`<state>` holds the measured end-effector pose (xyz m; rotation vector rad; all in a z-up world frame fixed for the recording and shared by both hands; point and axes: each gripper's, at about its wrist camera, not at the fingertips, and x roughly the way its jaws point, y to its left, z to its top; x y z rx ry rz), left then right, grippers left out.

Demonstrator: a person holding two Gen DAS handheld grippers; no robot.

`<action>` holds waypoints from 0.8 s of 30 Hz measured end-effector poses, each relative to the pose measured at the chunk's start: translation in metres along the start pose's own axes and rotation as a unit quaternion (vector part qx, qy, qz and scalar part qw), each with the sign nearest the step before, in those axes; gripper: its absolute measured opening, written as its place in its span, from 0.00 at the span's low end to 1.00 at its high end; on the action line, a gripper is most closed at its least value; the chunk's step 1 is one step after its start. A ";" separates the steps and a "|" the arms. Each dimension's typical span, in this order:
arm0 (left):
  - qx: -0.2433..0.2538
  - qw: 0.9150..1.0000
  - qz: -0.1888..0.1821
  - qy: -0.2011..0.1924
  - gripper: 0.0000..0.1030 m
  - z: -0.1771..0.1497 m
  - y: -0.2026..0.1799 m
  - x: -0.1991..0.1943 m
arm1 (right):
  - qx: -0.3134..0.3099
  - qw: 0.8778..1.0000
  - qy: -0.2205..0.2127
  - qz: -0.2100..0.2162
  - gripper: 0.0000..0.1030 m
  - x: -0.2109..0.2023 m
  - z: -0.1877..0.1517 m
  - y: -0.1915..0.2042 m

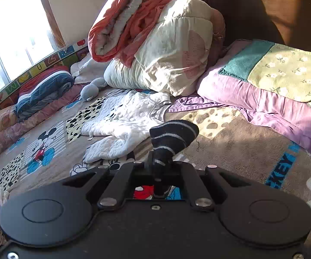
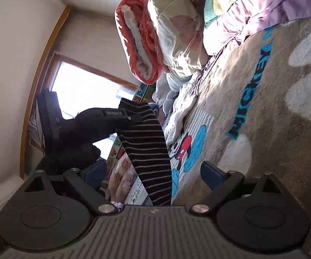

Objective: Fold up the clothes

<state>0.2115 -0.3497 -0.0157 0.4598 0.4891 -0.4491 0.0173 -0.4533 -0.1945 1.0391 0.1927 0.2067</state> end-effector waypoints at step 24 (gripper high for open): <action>-0.125 0.991 0.055 0.011 0.03 -0.081 0.211 -0.088 | -0.339 0.912 0.207 -0.100 0.54 0.098 -0.146 0.101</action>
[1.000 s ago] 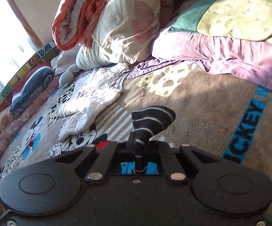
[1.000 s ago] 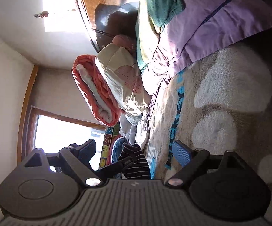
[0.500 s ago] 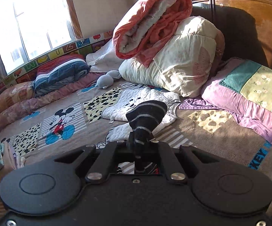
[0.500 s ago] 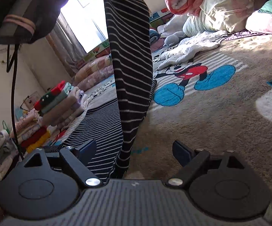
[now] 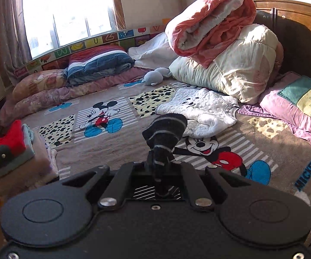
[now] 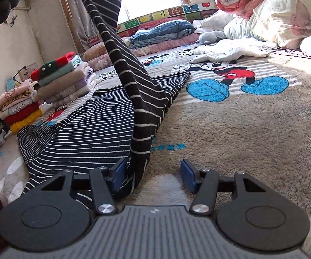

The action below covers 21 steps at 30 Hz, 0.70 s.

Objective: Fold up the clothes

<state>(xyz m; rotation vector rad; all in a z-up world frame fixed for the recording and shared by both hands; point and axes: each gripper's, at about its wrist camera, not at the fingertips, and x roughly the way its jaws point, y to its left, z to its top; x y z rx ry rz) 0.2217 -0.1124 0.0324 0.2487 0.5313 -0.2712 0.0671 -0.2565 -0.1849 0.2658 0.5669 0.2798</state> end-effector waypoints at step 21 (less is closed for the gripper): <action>-0.094 0.995 0.025 0.030 0.03 -0.112 0.129 0.044 | -0.087 0.996 0.000 -0.035 0.53 -0.004 -0.012 0.018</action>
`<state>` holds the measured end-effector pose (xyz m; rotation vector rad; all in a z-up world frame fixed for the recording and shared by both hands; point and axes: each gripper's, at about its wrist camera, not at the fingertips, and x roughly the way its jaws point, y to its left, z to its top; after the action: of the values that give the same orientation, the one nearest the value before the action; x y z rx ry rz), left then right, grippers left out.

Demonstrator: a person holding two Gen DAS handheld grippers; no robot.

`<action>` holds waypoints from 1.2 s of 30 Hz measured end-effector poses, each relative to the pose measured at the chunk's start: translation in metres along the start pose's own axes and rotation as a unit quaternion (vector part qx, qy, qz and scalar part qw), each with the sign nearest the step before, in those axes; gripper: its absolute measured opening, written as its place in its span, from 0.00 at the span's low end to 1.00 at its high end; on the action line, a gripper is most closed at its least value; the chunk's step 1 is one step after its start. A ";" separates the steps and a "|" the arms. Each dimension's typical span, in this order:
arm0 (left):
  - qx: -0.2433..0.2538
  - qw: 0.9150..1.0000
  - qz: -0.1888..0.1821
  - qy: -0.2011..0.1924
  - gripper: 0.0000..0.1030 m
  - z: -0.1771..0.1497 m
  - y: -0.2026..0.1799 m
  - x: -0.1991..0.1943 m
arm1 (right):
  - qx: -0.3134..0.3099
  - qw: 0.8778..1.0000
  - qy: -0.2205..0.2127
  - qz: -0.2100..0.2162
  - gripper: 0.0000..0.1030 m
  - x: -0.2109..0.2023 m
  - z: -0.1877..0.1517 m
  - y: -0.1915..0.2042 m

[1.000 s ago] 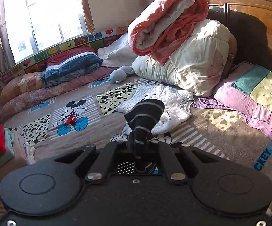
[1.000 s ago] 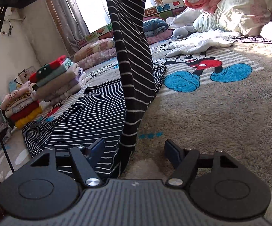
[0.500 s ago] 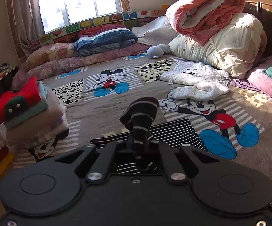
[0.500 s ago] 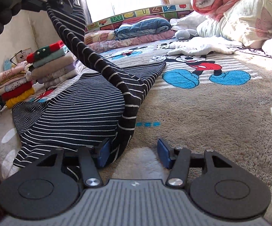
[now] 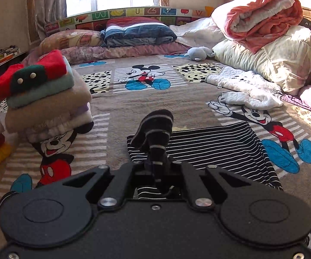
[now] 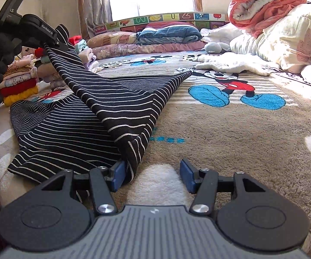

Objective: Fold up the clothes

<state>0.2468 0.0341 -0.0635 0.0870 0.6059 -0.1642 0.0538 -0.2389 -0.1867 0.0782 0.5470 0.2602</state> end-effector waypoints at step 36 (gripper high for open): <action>-0.017 1.000 0.001 0.022 0.03 -0.080 0.055 0.016 | -0.111 0.987 -0.013 0.119 0.65 0.005 0.018 0.051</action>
<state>0.2250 0.0964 -0.1363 0.0574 0.6520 -0.1508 0.0557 -0.1887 -0.1670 -0.0693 0.4802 0.5510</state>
